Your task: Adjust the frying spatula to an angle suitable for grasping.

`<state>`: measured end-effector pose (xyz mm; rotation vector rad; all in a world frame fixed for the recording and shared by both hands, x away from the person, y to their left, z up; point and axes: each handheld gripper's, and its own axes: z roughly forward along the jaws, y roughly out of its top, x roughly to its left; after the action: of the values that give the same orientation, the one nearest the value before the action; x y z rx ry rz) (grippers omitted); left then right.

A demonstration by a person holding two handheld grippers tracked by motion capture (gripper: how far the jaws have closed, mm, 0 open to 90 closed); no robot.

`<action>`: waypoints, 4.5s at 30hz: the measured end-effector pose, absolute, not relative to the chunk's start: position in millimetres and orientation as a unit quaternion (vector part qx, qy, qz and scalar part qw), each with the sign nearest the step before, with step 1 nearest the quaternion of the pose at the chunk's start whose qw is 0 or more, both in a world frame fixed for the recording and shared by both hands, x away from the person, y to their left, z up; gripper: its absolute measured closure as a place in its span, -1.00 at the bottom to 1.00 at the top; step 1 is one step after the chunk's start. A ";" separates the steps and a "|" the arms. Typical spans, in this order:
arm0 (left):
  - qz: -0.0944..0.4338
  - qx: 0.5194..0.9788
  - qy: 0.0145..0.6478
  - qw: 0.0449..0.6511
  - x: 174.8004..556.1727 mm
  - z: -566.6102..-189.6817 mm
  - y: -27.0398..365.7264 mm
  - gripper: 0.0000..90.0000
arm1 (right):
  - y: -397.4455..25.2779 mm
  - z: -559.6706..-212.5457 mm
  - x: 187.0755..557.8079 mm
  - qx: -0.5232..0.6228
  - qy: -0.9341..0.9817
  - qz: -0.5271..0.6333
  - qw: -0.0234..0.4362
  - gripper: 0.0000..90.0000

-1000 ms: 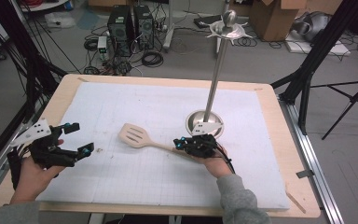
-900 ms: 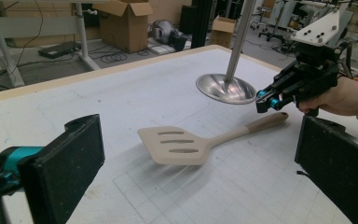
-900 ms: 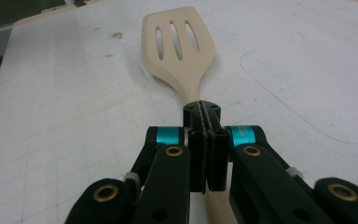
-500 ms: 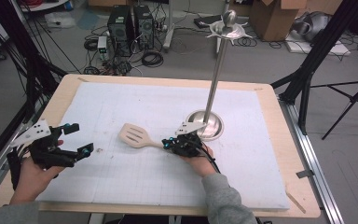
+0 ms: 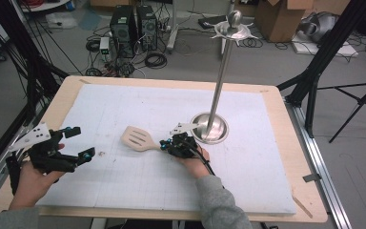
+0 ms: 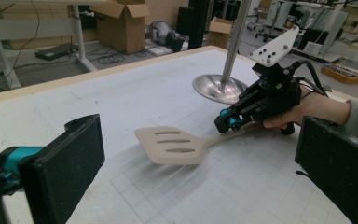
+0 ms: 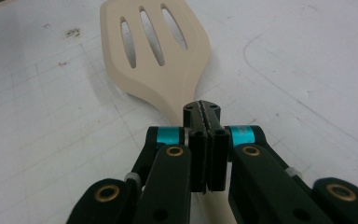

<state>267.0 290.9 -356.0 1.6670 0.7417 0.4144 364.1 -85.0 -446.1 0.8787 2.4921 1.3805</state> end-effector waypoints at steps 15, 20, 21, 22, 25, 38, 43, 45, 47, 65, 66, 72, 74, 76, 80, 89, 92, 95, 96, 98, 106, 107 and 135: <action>0.178 0.717 0.322 0.592 266.8 -357.6 293.5 -0.96 | -71.9 -449.2 371.3 0.320 0.835 0.439 0.087 1.00; 0.176 0.717 0.325 0.591 267.1 -358.9 293.1 -0.96 | -69.0 -449.6 372.8 0.327 0.837 0.428 0.096 1.00; 0.176 0.718 0.324 0.590 267.2 -359.0 293.0 -0.96 | -67.8 -449.8 373.0 0.330 0.837 0.426 0.097 1.00; 0.176 0.718 0.324 0.591 267.1 -359.1 292.6 -0.96 | -66.9 -449.9 373.4 0.332 0.837 0.422 0.100 1.00; 0.176 0.718 0.325 0.589 266.3 -359.1 293.4 -0.96 | -65.0 -450.5 375.9 0.338 0.839 0.414 0.100 1.00; 0.179 0.715 0.331 0.589 262.3 -359.6 298.1 -0.96 | -67.1 -450.7 372.1 0.327 0.845 0.415 0.082 1.00; 0.180 0.715 0.333 0.588 259.8 -359.5 297.9 -0.96 | -74.0 -450.6 365.3 0.311 0.852 0.414 0.080 1.00; 0.181 0.716 0.332 0.587 259.1 -359.1 297.5 -0.96 | -76.6 -450.5 362.4 0.306 0.853 0.414 0.079 1.00; 0.182 0.716 0.331 0.587 258.9 -358.8 297.0 -0.96 | -80.5 -450.6 359.4 0.299 0.856 0.415 0.078 1.00; 0.181 0.720 0.328 0.584 260.2 -358.8 294.0 -0.96 | -110.1 -450.6 327.4 0.260 0.868 0.415 0.075 1.00; 0.181 0.720 0.328 0.584 260.1 -358.7 293.9 -0.96 | -111.9 -450.6 325.4 0.258 0.869 0.416 0.075 1.00; 0.180 0.722 0.325 0.583 261.3 -358.6 291.8 -0.96 | -116.6 -450.0 318.2 0.256 0.869 0.416 0.081 1.00; 0.179 0.722 0.324 0.584 261.7 -358.1 291.5 -0.96 | -118.5 -448.6 318.0 0.258 0.864 0.426 0.079 1.00; 0.181 0.721 0.322 0.586 262.4 -358.0 291.9 -0.96 | -122.5 -443.6 314.6 0.263 0.857 0.438 0.074 1.00; 0.183 0.726 0.311 0.585 263.2 -357.8 291.1 -0.95 | -137.2 -431.0 304.7 0.266 0.848 0.452 0.076 1.00; 0.165 0.731 0.299 0.591 266.4 -355.5 284.5 -0.95 | -192.6 -423.2 277.3 0.297 0.832 0.460 0.086 1.00; 0.168 0.731 0.296 0.592 267.1 -353.6 283.1 -0.95 | -212.2 -421.3 270.3 0.295 0.832 0.461 0.088 1.00; 0.169 0.731 0.292 0.593 267.0 -352.0 282.2 -0.95 | -226.1 -418.7 266.2 0.278 0.837 0.465 0.084 1.00; 0.168 0.730 0.292 0.595 267.2 -352.1 281.9 -0.95 | -229.6 -418.7 265.2 0.271 0.839 0.465 0.084 1.00; 0.168 0.731 0.292 0.593 267.9 -352.5 281.9 -0.95 | -234.8 -420.4 264.3 0.260 0.842 0.467 0.078 1.00; 0.168 0.727 0.297 0.596 268.8 -353.1 283.1 -0.95 | -238.4 -432.9 266.6 0.243 0.860 0.442 0.075 1.00; 0.169 0.728 0.297 0.595 268.9 -353.3 283.5 -0.95 | -239.0 -435.0 268.2 0.248 0.861 0.439 0.073 1.00; 0.176 0.729 0.309 0.584 262.2 -354.9 286.8 -0.95 | -226.8 -448.9 295.5 0.263 0.867 0.409 0.110 1.00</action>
<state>262.2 286.8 -354.9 1.7014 0.7218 0.4103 295.5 -226.8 -448.9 0.7721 2.5475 1.2035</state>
